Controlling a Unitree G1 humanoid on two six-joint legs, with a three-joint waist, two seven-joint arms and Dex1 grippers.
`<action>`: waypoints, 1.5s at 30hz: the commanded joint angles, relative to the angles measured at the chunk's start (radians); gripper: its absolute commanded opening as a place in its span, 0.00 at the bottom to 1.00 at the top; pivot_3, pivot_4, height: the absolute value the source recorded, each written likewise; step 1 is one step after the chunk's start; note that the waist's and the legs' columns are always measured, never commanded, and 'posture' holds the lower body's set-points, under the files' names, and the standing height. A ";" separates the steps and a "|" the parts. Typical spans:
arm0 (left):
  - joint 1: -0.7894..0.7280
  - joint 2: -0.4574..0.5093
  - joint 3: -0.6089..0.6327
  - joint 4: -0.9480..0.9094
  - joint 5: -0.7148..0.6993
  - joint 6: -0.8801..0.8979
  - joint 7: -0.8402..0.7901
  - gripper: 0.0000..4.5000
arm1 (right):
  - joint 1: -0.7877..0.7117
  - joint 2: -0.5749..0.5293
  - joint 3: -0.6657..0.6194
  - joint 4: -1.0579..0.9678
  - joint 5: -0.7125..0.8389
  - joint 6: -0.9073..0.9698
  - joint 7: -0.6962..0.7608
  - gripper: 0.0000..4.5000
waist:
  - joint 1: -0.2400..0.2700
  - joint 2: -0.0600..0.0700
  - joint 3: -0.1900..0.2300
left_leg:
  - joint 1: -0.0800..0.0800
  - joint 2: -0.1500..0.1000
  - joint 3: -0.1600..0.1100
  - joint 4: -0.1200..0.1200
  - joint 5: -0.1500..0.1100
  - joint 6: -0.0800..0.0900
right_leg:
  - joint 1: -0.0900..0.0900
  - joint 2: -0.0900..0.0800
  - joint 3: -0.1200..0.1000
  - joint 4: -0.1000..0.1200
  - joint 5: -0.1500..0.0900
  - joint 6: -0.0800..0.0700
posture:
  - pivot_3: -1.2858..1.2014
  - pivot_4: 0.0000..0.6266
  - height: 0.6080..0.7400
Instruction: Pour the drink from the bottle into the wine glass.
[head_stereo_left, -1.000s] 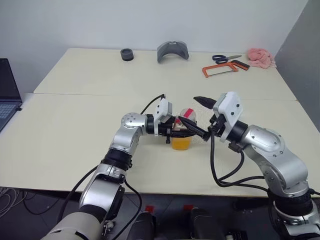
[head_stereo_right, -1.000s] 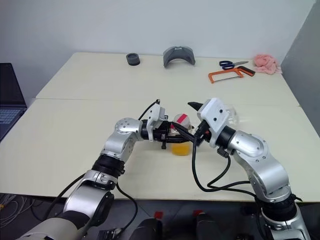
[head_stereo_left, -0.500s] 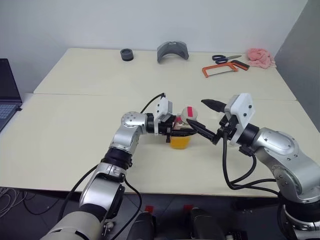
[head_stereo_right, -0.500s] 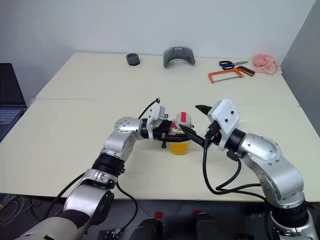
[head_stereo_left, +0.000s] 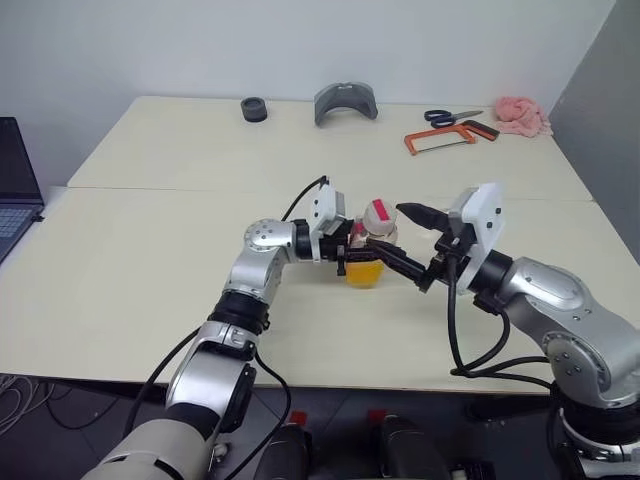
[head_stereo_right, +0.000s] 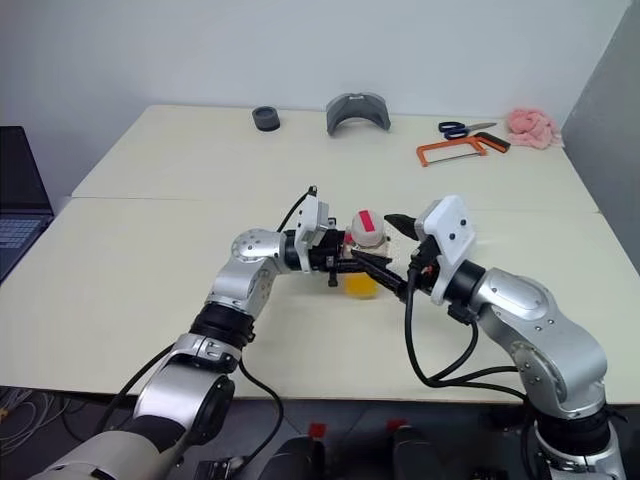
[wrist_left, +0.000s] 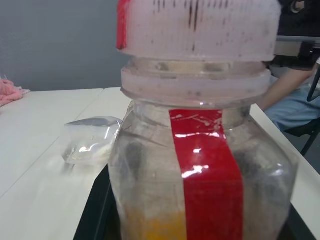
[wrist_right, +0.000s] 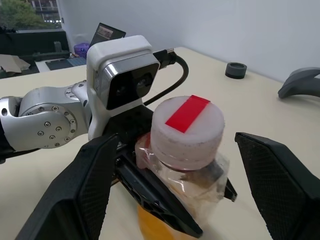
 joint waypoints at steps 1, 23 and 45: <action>-0.027 -0.005 0.015 -0.011 -0.013 -0.023 0.002 0.36 | -0.050 0.025 0.018 -0.020 -0.014 -0.009 -0.036 0.88 | 0.000 0.000 0.000 | 0.000 0.000 0.000 0.000 0.000 0.000 | 0.000 0.000 0.000 0.000 0.000 0.000 | 0.52 0.24 1.00; -0.013 -0.002 0.008 -0.019 -0.007 -0.025 -0.014 0.36 | -0.058 0.016 -0.042 0.012 -0.041 0.008 -0.054 0.88 | 0.001 0.000 0.000 | 0.000 0.000 0.000 0.000 0.000 0.000 | 0.000 0.000 0.000 0.000 0.000 0.000 | 0.52 0.24 1.00; -0.017 0.001 0.007 -0.011 -0.004 -0.024 -0.019 0.36 | -0.044 -0.026 -0.063 0.006 -0.007 0.017 -0.060 0.88 | 0.001 0.000 0.000 | 0.000 0.000 0.000 0.000 0.000 0.000 | 0.000 0.000 0.000 0.000 0.000 0.000 | 0.52 0.24 1.00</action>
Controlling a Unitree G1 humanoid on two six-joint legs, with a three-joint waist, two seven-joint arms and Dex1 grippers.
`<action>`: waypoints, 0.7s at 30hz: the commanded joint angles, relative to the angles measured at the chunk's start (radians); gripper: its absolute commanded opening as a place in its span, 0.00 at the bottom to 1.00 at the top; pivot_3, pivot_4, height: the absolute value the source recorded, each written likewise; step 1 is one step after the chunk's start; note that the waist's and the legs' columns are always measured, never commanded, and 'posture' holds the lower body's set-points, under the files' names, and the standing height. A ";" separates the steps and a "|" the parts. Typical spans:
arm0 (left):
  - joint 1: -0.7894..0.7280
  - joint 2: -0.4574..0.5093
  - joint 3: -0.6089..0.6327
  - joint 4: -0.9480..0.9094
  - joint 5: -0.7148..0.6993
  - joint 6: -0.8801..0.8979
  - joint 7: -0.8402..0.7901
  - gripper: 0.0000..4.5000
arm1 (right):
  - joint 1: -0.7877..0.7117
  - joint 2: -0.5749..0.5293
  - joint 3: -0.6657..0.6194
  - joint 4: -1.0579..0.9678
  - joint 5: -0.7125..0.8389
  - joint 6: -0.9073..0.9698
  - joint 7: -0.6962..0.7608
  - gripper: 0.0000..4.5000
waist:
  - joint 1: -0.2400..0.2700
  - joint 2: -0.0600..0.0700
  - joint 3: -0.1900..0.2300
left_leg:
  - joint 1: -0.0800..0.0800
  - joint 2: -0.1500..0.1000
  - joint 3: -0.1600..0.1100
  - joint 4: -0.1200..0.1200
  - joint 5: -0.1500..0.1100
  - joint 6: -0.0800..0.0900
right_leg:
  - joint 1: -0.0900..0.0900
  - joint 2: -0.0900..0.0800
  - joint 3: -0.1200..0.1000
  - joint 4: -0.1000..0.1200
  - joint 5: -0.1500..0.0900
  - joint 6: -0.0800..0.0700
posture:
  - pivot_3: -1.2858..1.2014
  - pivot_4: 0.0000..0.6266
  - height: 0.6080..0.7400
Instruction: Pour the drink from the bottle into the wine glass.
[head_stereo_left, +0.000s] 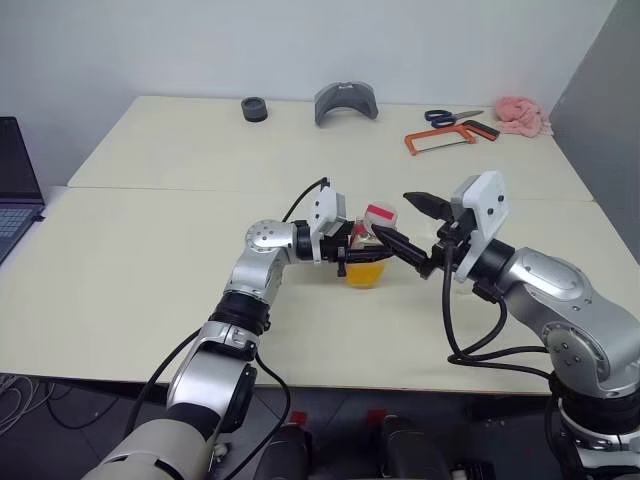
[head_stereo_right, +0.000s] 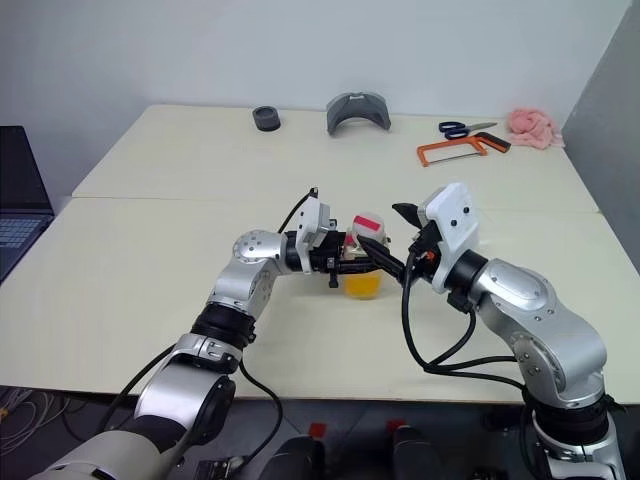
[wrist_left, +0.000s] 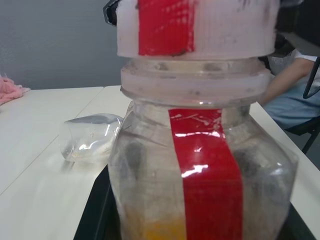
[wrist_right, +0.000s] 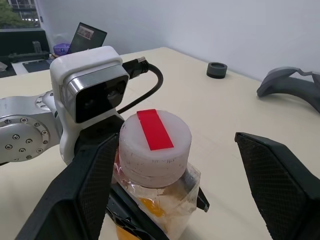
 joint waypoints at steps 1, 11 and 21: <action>-0.018 0.004 0.008 -0.021 -0.012 -0.018 -0.011 0.36 | -0.006 -0.013 -0.044 -0.021 -0.002 -0.006 -0.011 0.88 | 0.000 0.000 0.000 | 0.000 0.000 0.000 0.000 0.000 0.000 | 0.000 0.000 0.000 0.000 0.000 0.000 | 0.52 0.24 1.00; -0.016 0.004 0.006 -0.024 -0.010 -0.018 -0.012 0.36 | 0.004 -0.034 -0.066 -0.022 0.015 -0.005 -0.004 0.88 | 0.000 0.000 0.000 | 0.000 0.000 0.000 0.000 0.000 0.000 | 0.000 0.000 0.000 0.000 0.000 0.000 | 0.52 0.24 1.00; -0.014 0.005 0.004 -0.026 -0.009 -0.018 -0.012 0.36 | 0.014 -0.052 -0.084 -0.012 0.030 -0.016 0.006 0.88 | 0.000 0.000 0.000 | 0.000 0.000 0.000 0.000 0.000 0.000 | 0.000 0.000 0.000 0.000 0.000 0.000 | 0.52 0.24 1.00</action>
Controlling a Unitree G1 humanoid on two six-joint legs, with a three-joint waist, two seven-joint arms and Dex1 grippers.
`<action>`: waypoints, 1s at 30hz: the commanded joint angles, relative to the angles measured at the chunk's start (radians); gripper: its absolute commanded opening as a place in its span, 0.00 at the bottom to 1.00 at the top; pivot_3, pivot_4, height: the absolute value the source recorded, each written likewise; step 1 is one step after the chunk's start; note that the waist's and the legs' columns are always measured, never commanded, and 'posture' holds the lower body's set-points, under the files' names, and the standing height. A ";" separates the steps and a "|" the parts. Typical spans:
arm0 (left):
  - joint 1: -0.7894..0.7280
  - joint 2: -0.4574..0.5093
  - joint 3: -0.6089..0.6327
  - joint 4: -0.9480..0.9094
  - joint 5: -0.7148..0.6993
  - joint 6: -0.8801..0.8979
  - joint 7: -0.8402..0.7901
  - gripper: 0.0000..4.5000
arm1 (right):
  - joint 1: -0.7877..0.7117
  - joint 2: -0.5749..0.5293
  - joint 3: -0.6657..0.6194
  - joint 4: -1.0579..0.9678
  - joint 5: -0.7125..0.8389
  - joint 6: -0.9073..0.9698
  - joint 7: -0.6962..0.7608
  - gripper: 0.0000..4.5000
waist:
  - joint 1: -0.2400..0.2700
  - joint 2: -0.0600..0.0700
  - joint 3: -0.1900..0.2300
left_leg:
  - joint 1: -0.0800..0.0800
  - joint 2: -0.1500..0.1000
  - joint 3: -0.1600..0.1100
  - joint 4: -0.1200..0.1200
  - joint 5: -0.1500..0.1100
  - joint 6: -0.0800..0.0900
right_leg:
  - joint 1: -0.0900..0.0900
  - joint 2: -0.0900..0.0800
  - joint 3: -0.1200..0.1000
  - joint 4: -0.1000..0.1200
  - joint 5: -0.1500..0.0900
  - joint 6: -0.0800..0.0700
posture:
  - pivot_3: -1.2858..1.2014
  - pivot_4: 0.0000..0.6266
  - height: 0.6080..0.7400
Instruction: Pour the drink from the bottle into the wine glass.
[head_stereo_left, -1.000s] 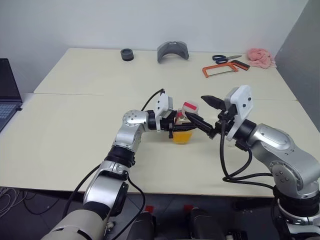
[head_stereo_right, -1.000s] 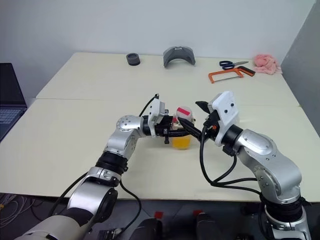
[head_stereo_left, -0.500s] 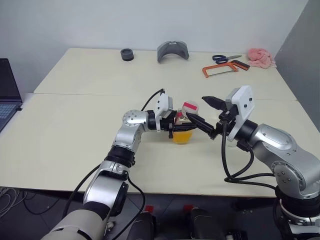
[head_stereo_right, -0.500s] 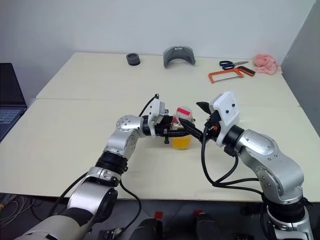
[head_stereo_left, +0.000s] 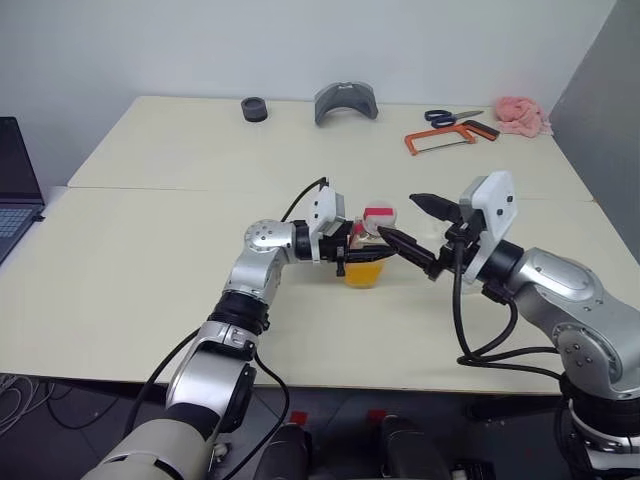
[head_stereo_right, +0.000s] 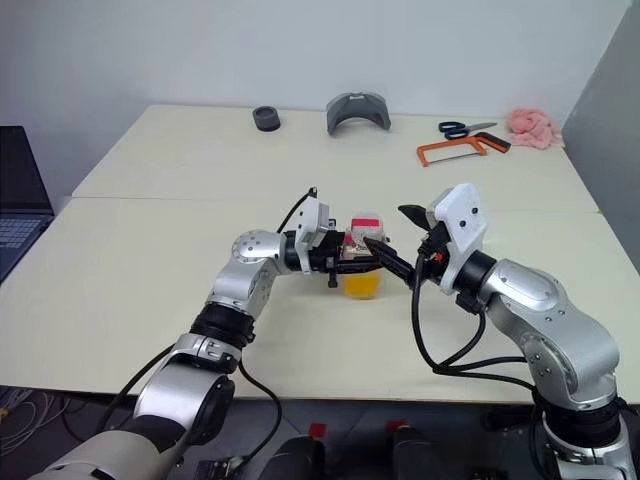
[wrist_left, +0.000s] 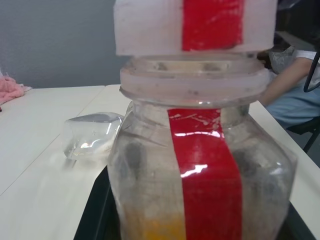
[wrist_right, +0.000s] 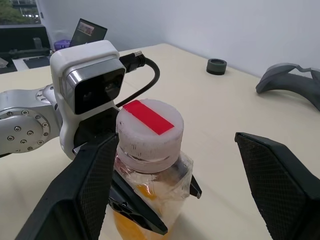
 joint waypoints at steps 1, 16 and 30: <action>-0.014 -0.001 0.003 -0.026 -0.011 -0.018 -0.012 0.36 | 0.000 -0.013 -0.051 -0.010 -0.002 -0.017 -0.008 0.88 | 0.000 0.000 0.000 | 0.000 0.000 0.000 0.000 0.000 0.000 | 0.000 0.000 0.000 0.000 0.000 0.000 | 0.52 0.24 1.00; -0.010 -0.003 0.004 -0.028 -0.011 -0.019 -0.009 0.35 | -0.005 -0.007 -0.021 -0.057 0.086 0.016 0.002 0.88 | 0.000 0.000 0.000 | 0.000 0.000 0.001 0.000 0.000 0.000 | 0.000 0.000 0.000 0.000 0.000 0.000 | 0.52 0.24 1.00; -0.009 -0.007 0.000 -0.034 -0.011 -0.018 -0.012 0.35 | -0.108 0.072 -0.011 0.054 0.201 0.089 0.010 0.88 | -0.001 0.000 0.000 | 0.000 0.000 0.001 0.000 0.000 0.000 | 0.000 0.000 0.000 0.000 0.000 0.000 | 0.52 0.24 1.00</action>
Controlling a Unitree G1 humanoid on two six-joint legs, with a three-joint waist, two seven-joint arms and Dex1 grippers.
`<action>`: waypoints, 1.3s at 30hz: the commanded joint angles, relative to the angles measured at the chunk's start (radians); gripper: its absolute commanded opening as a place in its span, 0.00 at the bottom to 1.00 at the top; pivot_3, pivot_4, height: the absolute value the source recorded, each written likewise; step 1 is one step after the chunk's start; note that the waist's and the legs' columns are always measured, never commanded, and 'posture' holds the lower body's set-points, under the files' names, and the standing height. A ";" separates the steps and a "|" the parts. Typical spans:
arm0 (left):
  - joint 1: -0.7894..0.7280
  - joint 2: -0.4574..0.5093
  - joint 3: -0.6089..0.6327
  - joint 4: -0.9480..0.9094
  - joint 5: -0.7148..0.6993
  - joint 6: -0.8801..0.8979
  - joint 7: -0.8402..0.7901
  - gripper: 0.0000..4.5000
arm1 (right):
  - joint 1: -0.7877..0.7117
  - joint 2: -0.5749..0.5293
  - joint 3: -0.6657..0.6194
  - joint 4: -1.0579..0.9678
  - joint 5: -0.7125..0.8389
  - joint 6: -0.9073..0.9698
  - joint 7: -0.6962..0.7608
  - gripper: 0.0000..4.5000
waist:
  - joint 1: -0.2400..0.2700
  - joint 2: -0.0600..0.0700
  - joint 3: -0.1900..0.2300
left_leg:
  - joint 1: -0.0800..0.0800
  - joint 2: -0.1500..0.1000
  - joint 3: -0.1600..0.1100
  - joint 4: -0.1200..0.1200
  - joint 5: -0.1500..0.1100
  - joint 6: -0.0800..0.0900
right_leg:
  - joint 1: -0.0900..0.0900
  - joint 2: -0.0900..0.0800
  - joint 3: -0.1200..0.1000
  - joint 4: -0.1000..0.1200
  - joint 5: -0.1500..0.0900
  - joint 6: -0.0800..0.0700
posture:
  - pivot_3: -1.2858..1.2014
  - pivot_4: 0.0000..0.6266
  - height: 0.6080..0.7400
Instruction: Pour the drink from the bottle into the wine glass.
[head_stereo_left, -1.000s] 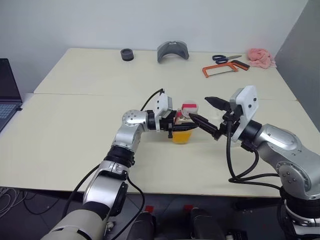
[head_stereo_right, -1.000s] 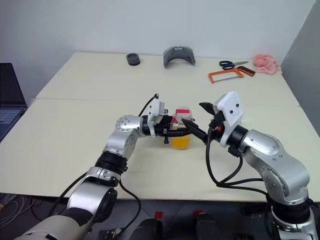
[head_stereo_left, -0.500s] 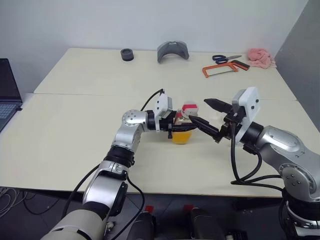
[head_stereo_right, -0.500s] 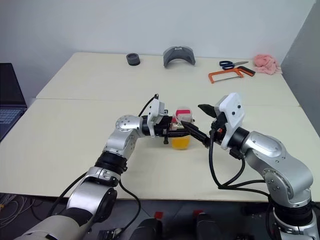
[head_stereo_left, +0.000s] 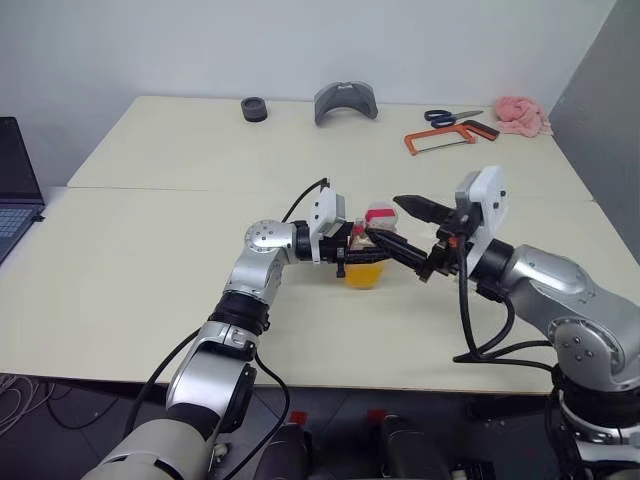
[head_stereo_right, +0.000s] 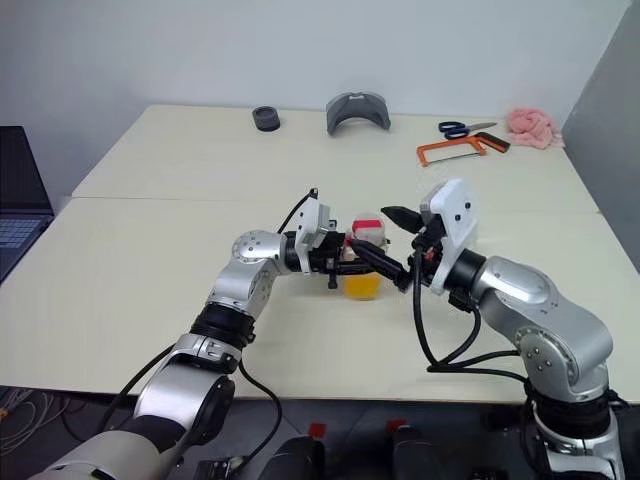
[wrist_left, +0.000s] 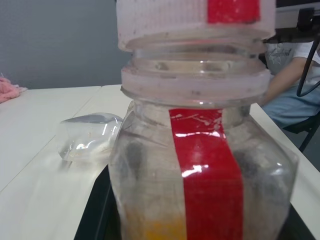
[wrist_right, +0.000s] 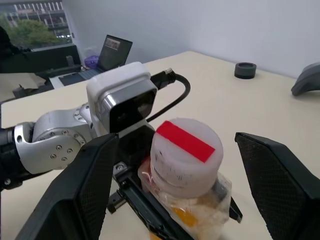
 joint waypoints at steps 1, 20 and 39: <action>-0.009 -0.004 0.002 -0.033 -0.010 -0.019 -0.006 0.35 | -0.048 0.013 -0.005 0.019 0.045 0.018 0.010 0.88 | 0.000 0.000 0.000 | 0.000 0.000 0.000 0.000 0.000 0.000 | 0.000 0.000 0.000 0.000 0.000 0.000 | 0.52 0.24 1.00; -0.009 -0.005 0.001 -0.032 -0.010 -0.021 0.000 0.35 | -0.068 0.043 0.043 0.066 -0.010 -0.014 0.016 0.84 | 0.001 0.000 0.000 | 0.000 0.000 0.000 0.000 0.000 0.000 | 0.000 0.000 0.000 0.000 0.000 0.000 | 0.52 0.24 1.00; 0.022 -0.001 0.008 -0.083 -0.016 0.000 0.027 0.35 | -0.055 0.046 0.131 0.021 -0.203 -0.164 0.010 0.41 | 0.000 0.000 0.000 | 0.000 0.000 -0.001 0.000 0.000 0.000 | 0.000 0.000 0.000 0.000 0.000 0.000 | 0.52 0.24 1.00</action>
